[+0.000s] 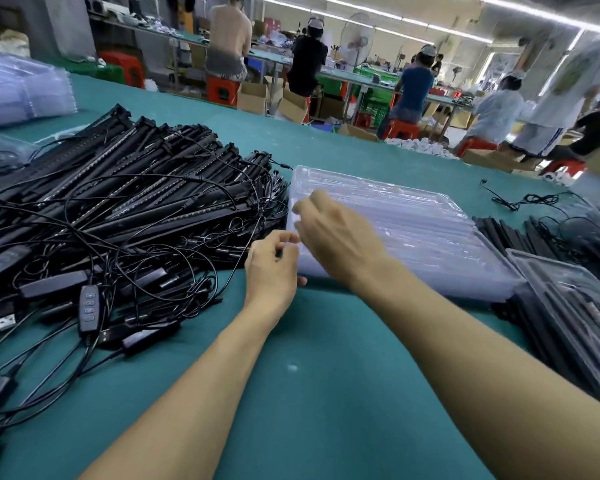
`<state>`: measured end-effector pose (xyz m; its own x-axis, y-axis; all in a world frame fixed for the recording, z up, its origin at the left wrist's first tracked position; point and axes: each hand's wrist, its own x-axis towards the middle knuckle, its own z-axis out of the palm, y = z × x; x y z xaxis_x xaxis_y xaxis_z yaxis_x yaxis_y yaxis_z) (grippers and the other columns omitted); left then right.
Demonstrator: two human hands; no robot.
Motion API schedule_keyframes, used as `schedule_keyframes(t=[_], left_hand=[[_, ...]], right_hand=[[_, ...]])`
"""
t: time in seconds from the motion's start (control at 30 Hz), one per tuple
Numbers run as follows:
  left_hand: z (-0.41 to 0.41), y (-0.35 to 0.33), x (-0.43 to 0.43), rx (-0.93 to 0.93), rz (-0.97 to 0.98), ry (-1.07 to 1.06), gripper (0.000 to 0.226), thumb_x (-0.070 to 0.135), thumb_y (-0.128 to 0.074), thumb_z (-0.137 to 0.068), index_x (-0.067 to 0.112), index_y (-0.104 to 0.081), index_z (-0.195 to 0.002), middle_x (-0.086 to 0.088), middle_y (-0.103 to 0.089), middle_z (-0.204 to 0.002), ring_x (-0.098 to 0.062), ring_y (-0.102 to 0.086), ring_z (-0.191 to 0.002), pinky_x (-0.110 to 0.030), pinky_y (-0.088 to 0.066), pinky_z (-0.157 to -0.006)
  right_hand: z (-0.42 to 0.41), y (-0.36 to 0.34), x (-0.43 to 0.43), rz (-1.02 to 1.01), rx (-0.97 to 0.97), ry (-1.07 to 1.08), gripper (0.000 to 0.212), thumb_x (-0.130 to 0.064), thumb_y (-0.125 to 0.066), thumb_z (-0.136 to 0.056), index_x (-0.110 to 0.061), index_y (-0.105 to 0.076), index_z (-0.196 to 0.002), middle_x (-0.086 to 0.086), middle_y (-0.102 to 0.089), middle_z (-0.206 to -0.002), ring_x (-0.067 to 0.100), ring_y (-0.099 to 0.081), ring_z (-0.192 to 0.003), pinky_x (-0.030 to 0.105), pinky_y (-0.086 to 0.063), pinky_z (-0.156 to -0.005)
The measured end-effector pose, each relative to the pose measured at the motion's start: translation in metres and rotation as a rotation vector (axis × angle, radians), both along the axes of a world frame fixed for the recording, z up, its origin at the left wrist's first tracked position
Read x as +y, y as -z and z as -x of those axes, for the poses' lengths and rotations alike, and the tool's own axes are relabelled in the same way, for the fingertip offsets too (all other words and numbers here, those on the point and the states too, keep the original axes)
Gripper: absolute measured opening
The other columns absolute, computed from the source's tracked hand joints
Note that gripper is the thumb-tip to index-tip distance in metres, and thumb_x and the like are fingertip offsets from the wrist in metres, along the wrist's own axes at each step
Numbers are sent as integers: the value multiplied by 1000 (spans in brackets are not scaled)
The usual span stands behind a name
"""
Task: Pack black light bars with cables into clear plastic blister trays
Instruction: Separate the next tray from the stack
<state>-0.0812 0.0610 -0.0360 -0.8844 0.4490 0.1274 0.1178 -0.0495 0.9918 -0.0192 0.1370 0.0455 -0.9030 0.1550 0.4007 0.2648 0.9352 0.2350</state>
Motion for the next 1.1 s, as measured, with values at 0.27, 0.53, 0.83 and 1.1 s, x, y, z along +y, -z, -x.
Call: schedule_keyframes(t=[0.27, 0.53, 0.83, 1.1], left_hand=[[2, 6, 0, 62, -25, 8, 22, 15, -48, -100, 15, -70, -106, -20, -62, -111, -16, -68, -67, -28, -58, -59], [-4, 13, 1, 374, 238, 90, 36, 34, -78, -78, 24, -65, -110, -10, -59, -127, -24, -53, -120, -34, -44, -98], [-7, 12, 6, 504, 417, 13, 40, 38, -64, -84, 36, -49, -121, 8, -39, -144, -25, -38, -113, -41, -46, -80], [-8, 11, 2, 494, 342, 110, 28, 51, -70, -83, 33, -50, -90, 4, -26, -156, -19, -38, -134, -35, -42, -92]], right_hand=[[-8, 28, -8, -6, 1, 92, 27, -15, -69, -81, -13, -57, -105, 7, -56, -101, 31, -58, -86, 33, -30, -63], [0, 24, 3, 251, 398, 78, 25, -22, -57, -95, -5, -66, -79, 8, -56, -80, 31, -53, -74, 34, -42, -54], [-13, 31, 3, -57, 34, 94, 21, -9, -49, -87, -16, -57, -105, 5, -54, -107, 28, -51, -92, 34, -29, -67], [-34, 14, 29, 138, -35, 335, 35, -6, -62, -83, -20, -53, -113, 4, -54, -110, 30, -55, -102, 34, -32, -69]])
